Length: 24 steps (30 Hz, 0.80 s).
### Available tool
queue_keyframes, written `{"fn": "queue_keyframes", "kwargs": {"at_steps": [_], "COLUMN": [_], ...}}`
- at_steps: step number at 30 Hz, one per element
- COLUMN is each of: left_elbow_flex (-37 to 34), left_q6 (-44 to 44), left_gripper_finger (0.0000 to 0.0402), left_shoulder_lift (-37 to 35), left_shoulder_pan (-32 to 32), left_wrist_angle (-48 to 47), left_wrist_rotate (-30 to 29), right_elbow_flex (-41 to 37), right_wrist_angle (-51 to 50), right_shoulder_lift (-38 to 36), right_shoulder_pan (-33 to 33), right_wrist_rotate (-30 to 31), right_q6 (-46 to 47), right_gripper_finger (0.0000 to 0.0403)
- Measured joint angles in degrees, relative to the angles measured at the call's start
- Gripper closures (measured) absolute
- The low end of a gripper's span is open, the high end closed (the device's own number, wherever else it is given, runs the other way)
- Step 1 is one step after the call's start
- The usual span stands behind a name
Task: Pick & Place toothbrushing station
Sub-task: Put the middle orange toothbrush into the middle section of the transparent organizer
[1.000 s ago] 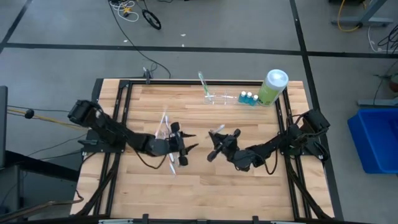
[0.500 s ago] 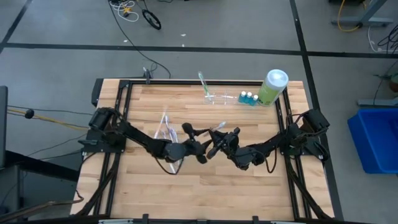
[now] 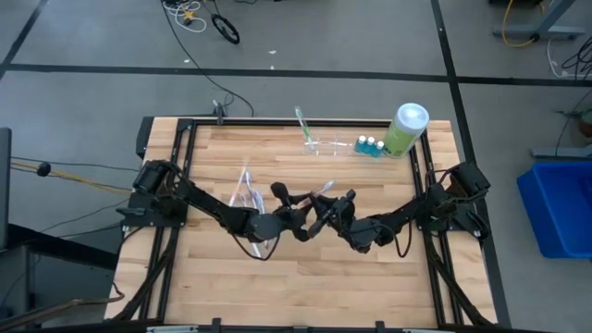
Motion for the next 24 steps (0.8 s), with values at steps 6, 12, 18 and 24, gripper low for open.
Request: {"fn": "queue_keyframes", "kwargs": {"at_steps": [6, 12, 18, 24], "left_elbow_flex": [0.0, -0.02, 0.0, 0.0], "left_q6": [-0.59, -0.95, -5.43, -8.67], "left_gripper_finger": [0.0355, 0.0355, 0.0355, 0.0355], "left_shoulder_lift": [-0.09, -0.02, -0.11, -0.4], "left_shoulder_pan": [0.09, 0.07, 0.2, 0.31], "left_wrist_angle": [0.17, -0.92, -6.05, -9.51], "left_wrist_rotate": [-1.23, 1.43, 5.76, 11.37], "right_elbow_flex": [-0.02, 0.0, 0.0, 0.0], "right_wrist_angle": [-0.32, 0.0, -1.2, -16.48], "right_shoulder_lift": [0.02, 0.0, -0.09, -5.15], "right_shoulder_pan": [0.11, 0.07, 1.47, 4.09], "right_wrist_rotate": [0.59, -1.26, -3.73, -7.85], "right_q6": [-0.04, -0.35, -3.89, 1.93], "right_gripper_finger": [0.0364, 0.0322, 0.0294, 0.0235]}}
